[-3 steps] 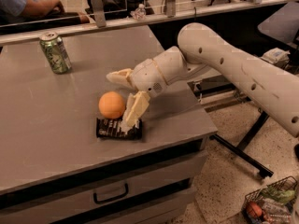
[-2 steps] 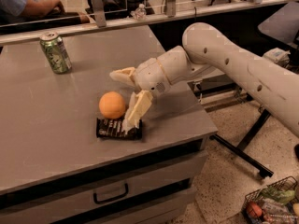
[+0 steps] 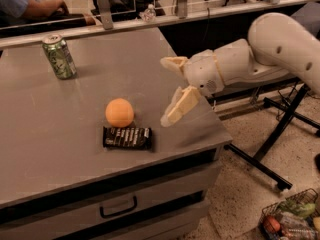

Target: Move orange near rxbar chocolate

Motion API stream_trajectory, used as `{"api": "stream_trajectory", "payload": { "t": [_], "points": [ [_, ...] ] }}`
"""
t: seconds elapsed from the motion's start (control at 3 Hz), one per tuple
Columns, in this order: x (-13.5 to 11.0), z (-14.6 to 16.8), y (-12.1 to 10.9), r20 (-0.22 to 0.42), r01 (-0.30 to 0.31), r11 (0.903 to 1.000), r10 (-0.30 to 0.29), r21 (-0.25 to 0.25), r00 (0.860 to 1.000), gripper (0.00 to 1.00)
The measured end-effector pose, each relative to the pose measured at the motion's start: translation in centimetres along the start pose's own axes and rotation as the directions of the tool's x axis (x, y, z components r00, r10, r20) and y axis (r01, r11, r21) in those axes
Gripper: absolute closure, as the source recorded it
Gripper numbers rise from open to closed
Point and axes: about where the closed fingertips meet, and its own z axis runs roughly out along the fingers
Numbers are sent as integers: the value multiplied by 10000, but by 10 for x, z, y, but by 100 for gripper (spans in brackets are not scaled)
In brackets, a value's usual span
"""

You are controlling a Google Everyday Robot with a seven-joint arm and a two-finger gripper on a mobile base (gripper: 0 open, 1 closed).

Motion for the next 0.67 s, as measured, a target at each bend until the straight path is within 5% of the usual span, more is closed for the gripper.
{"api": "stream_trajectory", "payload": {
  "t": [0.33, 0.67],
  "points": [
    [-17, -79, 0, -836, -702, 9517, 994, 2990, 9915, 0],
    [-31, -75, -4, -766, -463, 9522, 727, 3021, 9944, 0]
  ]
}}
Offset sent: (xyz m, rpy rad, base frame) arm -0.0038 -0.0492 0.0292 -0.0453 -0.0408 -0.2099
